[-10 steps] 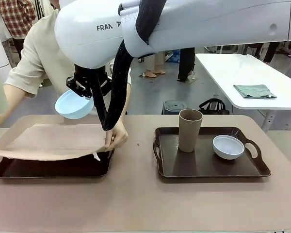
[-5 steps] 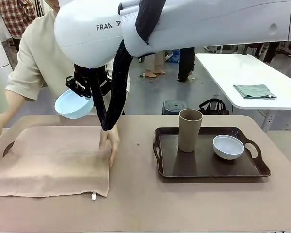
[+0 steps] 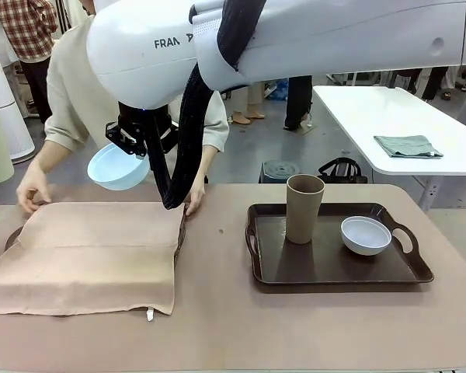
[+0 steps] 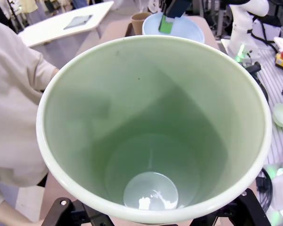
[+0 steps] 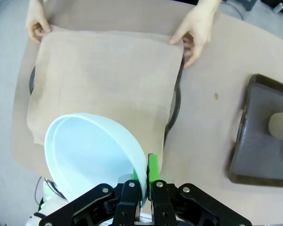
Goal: Set up a tray with a mat and arrange the tableware.
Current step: Place the Picnic Bowl and Reusable plastic cup back onto the Handle tray in front of the human's position.
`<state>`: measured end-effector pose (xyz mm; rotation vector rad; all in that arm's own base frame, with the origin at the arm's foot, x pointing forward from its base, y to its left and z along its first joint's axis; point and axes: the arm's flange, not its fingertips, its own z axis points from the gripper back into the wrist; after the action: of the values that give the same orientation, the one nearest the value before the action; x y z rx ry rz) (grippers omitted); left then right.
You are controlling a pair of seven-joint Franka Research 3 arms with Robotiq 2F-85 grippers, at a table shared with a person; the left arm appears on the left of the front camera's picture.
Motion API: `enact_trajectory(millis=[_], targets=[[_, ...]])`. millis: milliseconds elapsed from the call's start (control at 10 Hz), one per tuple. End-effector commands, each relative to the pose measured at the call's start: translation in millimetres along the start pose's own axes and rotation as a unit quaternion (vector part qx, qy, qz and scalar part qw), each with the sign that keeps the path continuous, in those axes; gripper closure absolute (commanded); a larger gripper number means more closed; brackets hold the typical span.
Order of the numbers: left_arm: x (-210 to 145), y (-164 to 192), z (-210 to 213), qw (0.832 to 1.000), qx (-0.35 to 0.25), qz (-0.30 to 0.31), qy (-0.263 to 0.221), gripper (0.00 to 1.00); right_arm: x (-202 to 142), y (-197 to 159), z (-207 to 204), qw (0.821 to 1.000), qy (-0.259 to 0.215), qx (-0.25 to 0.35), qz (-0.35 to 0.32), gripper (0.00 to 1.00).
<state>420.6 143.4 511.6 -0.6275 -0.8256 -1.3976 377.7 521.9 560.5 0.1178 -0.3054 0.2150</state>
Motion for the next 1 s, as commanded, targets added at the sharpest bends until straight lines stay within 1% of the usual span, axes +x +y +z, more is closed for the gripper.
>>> enact_trajectory(millis=[0, 900], targets=[[2.2, 1.6, 1.1, 1.000, 0.004, -0.003, -0.002, 1.00, 0.8, 1.2, 0.3, 1.000, 0.000, -0.005, 0.003, 1.00], [2.2, 1.6, 1.1, 1.000, 0.004, -0.003, -0.002, 1.00, 0.8, 1.2, 0.3, 1.000, 0.000, -0.005, 0.003, 1.00]])
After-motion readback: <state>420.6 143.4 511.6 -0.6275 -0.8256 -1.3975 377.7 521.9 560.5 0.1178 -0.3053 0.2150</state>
